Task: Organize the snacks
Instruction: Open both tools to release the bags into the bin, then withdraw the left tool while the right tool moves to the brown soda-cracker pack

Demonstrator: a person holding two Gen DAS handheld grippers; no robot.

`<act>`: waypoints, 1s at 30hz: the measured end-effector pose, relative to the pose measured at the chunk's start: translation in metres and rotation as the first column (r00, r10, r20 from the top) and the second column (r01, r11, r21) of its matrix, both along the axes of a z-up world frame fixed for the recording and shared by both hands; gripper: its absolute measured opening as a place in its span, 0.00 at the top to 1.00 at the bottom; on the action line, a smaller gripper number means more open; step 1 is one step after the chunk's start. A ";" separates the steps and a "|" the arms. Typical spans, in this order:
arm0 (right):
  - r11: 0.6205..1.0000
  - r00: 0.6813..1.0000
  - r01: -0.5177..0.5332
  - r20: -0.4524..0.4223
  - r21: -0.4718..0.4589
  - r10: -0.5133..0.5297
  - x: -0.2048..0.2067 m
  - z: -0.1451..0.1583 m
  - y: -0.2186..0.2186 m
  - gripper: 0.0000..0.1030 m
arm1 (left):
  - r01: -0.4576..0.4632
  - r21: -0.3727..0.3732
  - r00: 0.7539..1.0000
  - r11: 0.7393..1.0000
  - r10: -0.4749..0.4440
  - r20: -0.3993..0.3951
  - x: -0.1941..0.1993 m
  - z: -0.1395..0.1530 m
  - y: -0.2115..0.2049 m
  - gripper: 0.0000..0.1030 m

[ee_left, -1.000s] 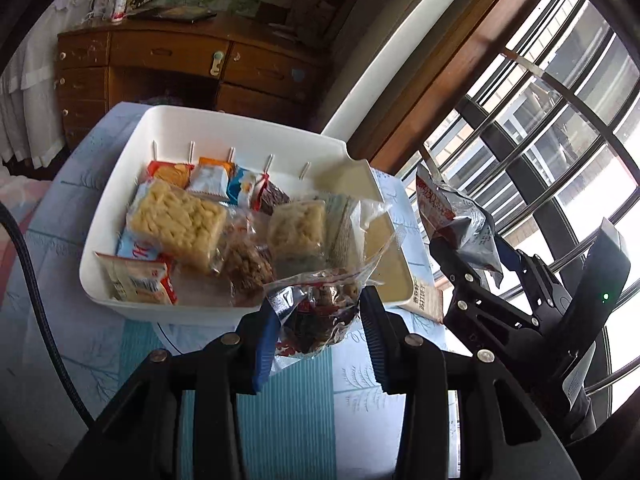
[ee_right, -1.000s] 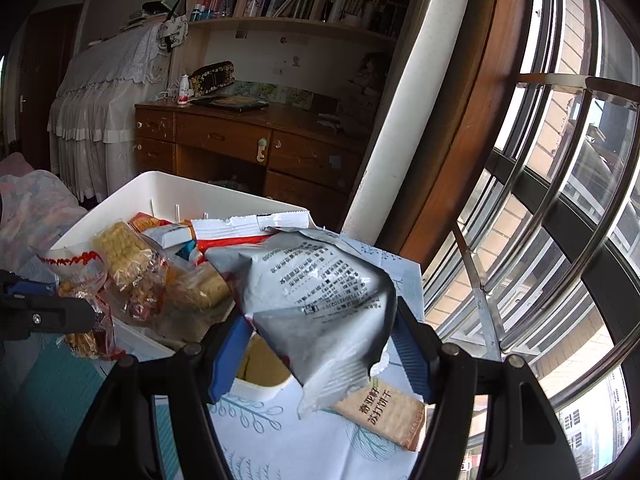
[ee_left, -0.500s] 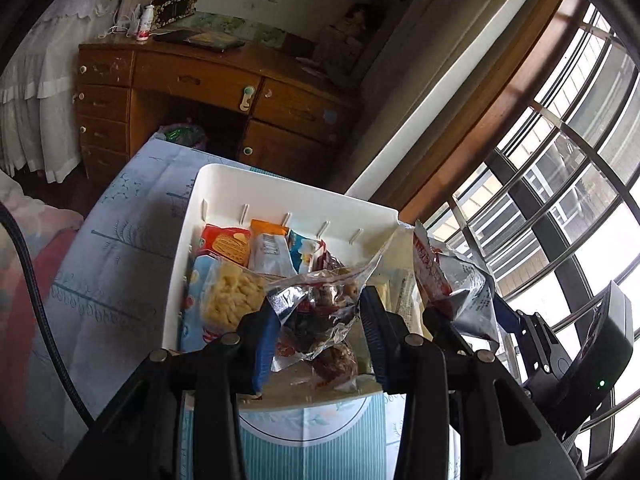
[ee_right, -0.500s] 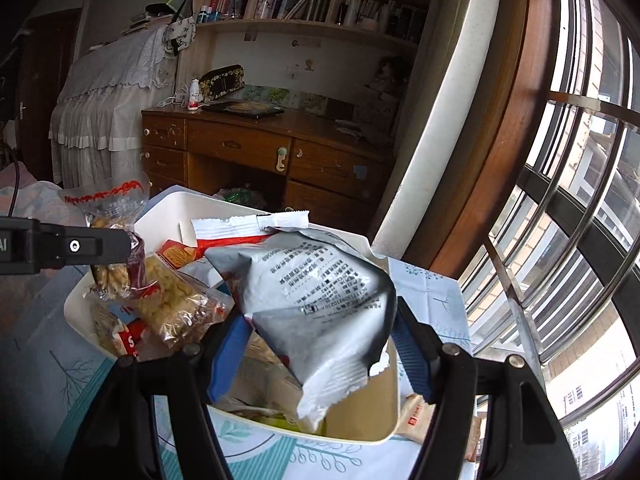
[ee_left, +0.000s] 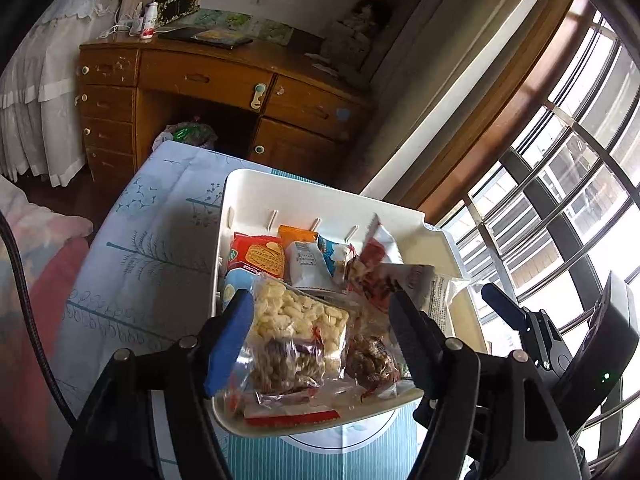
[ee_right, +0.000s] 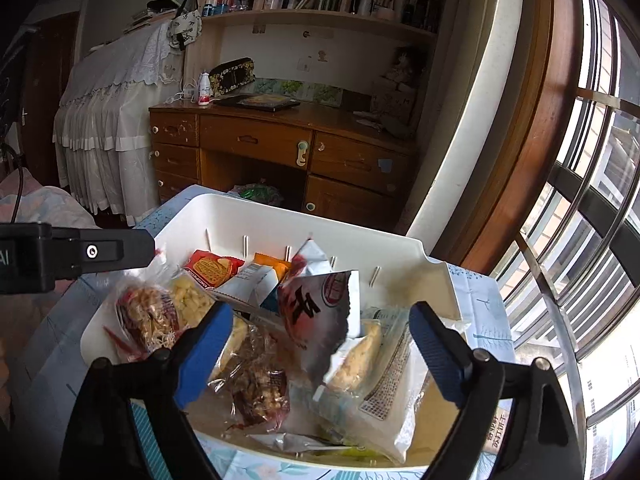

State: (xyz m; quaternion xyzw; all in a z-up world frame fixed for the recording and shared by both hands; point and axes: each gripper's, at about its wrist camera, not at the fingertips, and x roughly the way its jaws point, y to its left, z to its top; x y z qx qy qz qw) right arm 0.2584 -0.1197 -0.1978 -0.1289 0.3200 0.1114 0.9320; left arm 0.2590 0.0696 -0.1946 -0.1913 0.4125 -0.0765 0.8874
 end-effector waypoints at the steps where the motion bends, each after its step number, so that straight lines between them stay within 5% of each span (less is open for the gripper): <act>1: 1.000 1.000 0.003 -0.001 0.000 -0.003 0.001 0.000 0.000 0.12 | 0.007 -0.002 1.000 1.000 -0.007 -0.003 0.000 0.000 -0.002 0.27; 9: 0.999 0.999 0.041 -0.004 0.011 -0.041 0.001 0.006 -0.017 0.12 | 0.013 0.004 1.000 1.000 -0.013 -0.012 -0.003 0.004 -0.021 0.12; 14: 0.999 0.999 0.054 0.001 0.003 -0.054 -0.004 0.012 -0.038 0.08 | 0.012 -0.038 1.000 0.999 -0.013 -0.013 -0.006 0.007 -0.042 0.10; 30: 0.994 0.994 0.108 -0.027 -0.013 -0.108 -0.015 0.015 -0.133 0.01 | 0.043 -0.003 0.997 0.999 -0.043 -0.062 -0.023 0.009 -0.129 0.01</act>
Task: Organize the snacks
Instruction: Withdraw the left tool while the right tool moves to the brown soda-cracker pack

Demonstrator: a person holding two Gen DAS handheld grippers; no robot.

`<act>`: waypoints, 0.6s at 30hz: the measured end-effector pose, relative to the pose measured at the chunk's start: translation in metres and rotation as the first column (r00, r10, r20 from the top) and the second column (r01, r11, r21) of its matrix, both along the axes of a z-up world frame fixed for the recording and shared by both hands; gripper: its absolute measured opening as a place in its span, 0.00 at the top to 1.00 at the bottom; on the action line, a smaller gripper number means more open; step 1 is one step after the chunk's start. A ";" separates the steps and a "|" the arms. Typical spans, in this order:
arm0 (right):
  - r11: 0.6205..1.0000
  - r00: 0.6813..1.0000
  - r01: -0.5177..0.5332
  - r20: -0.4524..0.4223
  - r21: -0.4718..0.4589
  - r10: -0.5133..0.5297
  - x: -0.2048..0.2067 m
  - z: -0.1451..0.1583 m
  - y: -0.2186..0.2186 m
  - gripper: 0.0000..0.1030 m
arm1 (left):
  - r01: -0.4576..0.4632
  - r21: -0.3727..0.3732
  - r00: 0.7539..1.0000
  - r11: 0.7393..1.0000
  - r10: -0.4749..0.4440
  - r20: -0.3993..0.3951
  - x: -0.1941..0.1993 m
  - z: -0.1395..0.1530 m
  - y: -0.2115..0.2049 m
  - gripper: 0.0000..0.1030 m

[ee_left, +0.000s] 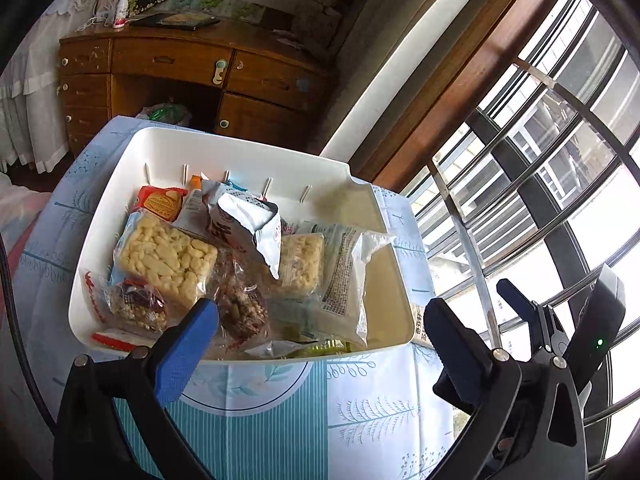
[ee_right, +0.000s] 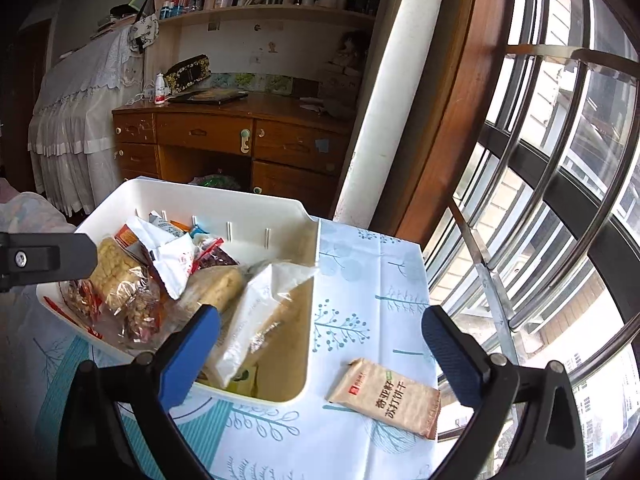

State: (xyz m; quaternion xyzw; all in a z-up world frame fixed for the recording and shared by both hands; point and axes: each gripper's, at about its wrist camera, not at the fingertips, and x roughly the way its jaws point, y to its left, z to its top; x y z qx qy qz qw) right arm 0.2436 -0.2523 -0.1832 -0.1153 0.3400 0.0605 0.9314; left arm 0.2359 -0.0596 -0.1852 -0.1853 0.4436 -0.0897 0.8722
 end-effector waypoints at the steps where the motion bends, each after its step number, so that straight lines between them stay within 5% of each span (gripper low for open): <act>1: 1.000 1.000 0.001 -0.008 0.005 -0.001 0.001 -0.001 -0.006 0.01 | 0.000 0.006 1.000 1.000 0.000 -0.011 -0.001 -0.002 -0.004 0.01; 10: 0.999 0.989 -0.006 -0.150 -0.033 0.001 0.015 -0.032 -0.054 0.00 | -0.026 0.012 0.997 1.000 0.027 -0.073 -0.024 -0.013 -0.035 0.01; 18: 0.999 0.954 -0.005 -0.301 0.036 0.015 0.031 -0.071 -0.089 0.00 | -0.068 0.017 0.992 0.998 0.069 -0.105 -0.041 -0.024 -0.053 0.01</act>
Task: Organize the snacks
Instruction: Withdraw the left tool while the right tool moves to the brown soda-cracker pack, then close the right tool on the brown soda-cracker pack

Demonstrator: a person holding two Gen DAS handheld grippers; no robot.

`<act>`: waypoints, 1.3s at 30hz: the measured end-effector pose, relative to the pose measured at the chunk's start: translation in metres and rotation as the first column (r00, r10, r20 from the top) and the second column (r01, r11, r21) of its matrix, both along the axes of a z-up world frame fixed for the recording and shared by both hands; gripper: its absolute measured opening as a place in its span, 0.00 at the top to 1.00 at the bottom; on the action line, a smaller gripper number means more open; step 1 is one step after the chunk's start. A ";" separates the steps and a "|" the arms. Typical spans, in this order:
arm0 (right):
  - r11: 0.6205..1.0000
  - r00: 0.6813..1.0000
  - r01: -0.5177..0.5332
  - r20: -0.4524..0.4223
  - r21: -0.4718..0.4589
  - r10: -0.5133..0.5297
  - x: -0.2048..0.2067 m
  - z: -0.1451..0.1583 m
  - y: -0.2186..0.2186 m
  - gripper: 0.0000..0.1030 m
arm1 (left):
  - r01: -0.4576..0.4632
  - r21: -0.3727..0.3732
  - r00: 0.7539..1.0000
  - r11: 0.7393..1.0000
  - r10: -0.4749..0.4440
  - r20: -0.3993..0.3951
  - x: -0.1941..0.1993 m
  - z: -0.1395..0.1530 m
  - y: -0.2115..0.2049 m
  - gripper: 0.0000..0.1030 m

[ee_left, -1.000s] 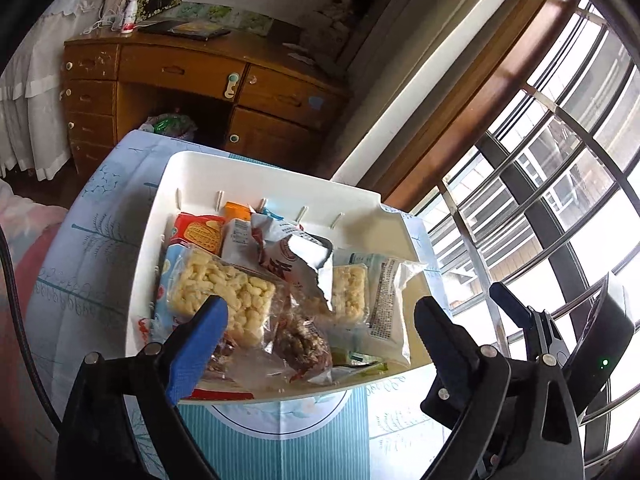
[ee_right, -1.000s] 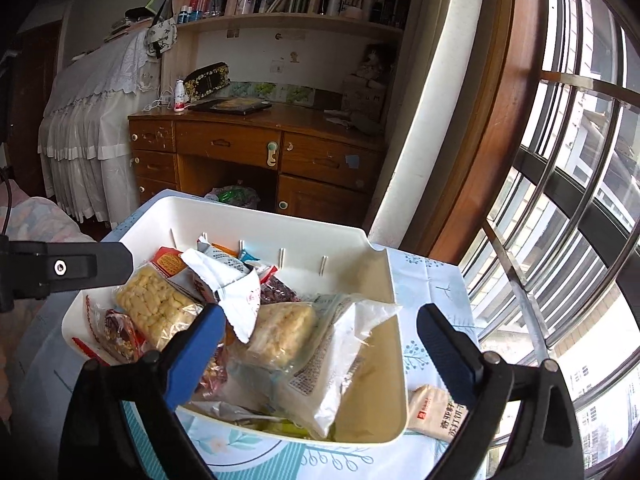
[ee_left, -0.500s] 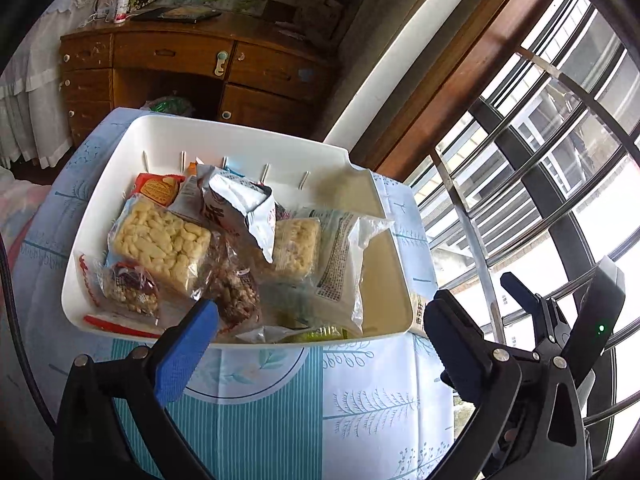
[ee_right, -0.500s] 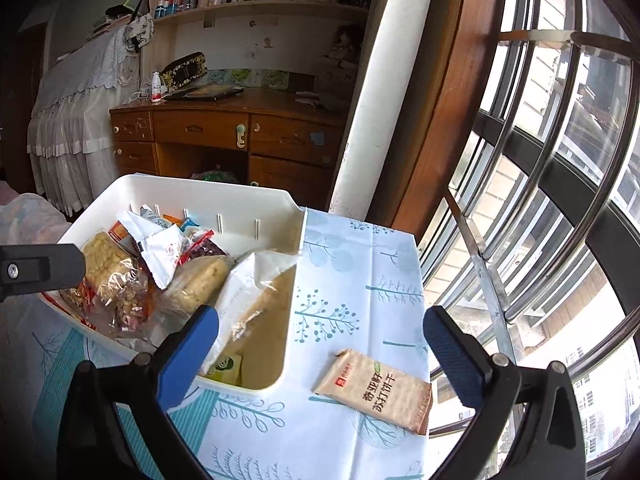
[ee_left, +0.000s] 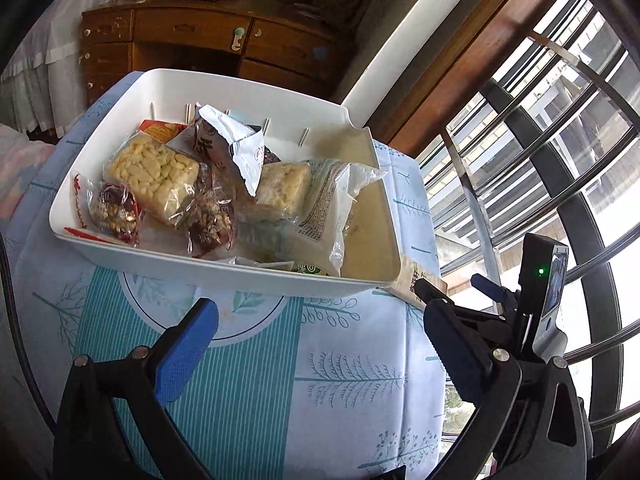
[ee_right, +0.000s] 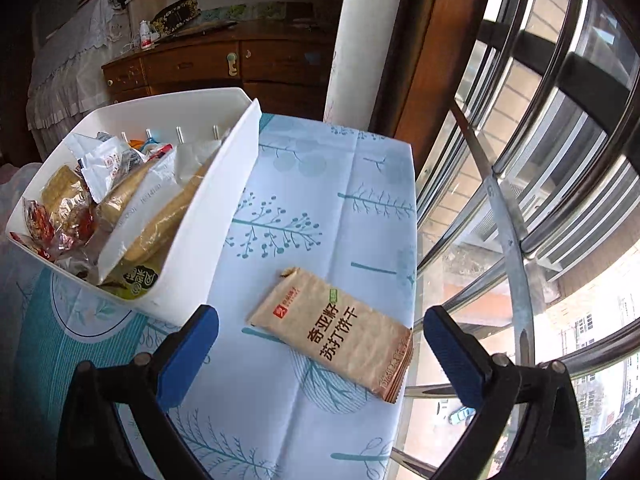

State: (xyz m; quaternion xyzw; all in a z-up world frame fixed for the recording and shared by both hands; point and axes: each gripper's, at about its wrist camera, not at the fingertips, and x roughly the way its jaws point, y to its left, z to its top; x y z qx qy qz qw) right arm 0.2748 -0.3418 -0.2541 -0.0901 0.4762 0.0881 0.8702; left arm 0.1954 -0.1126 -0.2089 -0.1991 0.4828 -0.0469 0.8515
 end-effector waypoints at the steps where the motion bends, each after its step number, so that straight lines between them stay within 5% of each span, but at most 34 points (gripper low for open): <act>1: 1.000 1.000 0.010 -0.021 0.013 -0.009 0.002 -0.005 -0.004 0.00 | -0.006 -0.003 1.000 1.000 0.006 -0.005 -0.001 -0.002 -0.002 0.01; 10: 0.978 0.971 0.162 -0.199 0.130 -0.134 0.018 -0.036 -0.031 0.00 | -0.044 -0.014 0.998 0.999 0.044 -0.041 -0.007 -0.017 -0.012 0.01; 18: 0.968 0.944 0.213 -0.284 0.133 -0.169 0.027 -0.056 -0.028 0.00 | -0.074 -0.001 0.995 0.997 0.074 -0.073 -0.008 -0.024 -0.012 0.01; 39: 0.995 0.978 -0.009 -0.206 -0.096 -0.011 0.034 -0.068 0.016 0.00 | -0.115 -0.001 0.988 0.993 0.114 -0.108 -0.012 -0.032 -0.005 0.01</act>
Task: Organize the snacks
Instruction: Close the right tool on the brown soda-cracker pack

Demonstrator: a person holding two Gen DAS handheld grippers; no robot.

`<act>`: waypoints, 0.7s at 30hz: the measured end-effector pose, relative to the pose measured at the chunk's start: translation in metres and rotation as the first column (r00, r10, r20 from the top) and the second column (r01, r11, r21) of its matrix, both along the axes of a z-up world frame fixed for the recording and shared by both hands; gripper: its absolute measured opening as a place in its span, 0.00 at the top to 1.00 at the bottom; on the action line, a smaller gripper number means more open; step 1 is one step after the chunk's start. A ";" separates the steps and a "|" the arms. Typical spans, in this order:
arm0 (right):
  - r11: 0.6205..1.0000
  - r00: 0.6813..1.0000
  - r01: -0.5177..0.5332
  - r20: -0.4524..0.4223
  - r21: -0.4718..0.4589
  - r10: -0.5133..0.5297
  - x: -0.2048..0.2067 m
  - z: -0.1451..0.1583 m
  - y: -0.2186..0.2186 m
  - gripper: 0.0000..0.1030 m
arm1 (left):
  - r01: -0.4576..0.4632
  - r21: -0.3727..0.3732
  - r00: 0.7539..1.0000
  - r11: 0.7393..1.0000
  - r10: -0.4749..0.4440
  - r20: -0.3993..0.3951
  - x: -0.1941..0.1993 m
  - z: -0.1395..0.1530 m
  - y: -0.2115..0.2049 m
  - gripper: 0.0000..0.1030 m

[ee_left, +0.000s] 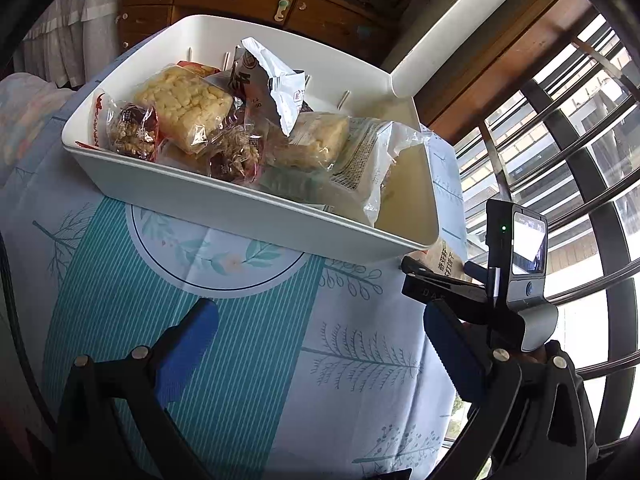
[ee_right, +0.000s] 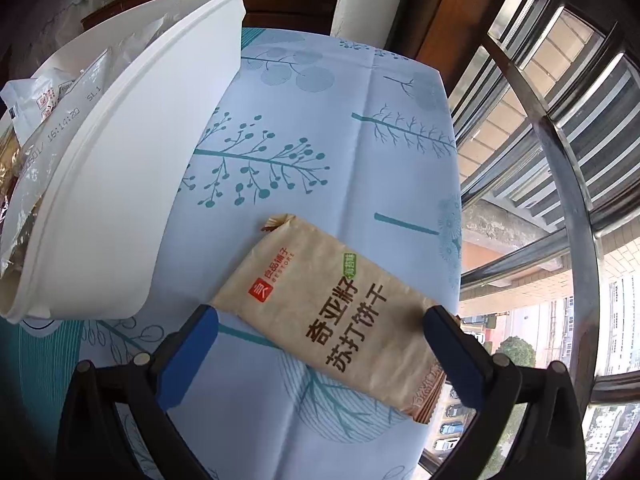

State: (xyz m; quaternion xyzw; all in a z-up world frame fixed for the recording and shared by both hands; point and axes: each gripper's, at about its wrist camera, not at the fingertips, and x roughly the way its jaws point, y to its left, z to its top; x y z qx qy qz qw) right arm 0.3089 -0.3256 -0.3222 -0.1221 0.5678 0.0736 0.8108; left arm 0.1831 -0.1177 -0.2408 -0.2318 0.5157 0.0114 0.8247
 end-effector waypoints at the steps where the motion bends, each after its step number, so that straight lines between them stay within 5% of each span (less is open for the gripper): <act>1: 1.000 1.000 -0.005 0.006 0.001 0.005 0.000 0.000 0.000 0.00 | 0.001 0.000 1.000 1.000 -0.001 0.000 0.000 0.000 0.000 0.01; 13: 0.992 0.990 -0.129 0.057 0.020 0.127 -0.003 0.001 -0.002 0.01 | 0.010 -0.008 1.000 1.000 -0.010 -0.004 -0.003 -0.003 -0.002 0.01; 21: 0.991 0.983 -0.132 0.126 -0.022 0.134 -0.006 0.009 -0.005 0.39 | 0.004 -0.011 1.000 1.000 -0.004 0.001 -0.007 -0.003 0.000 0.01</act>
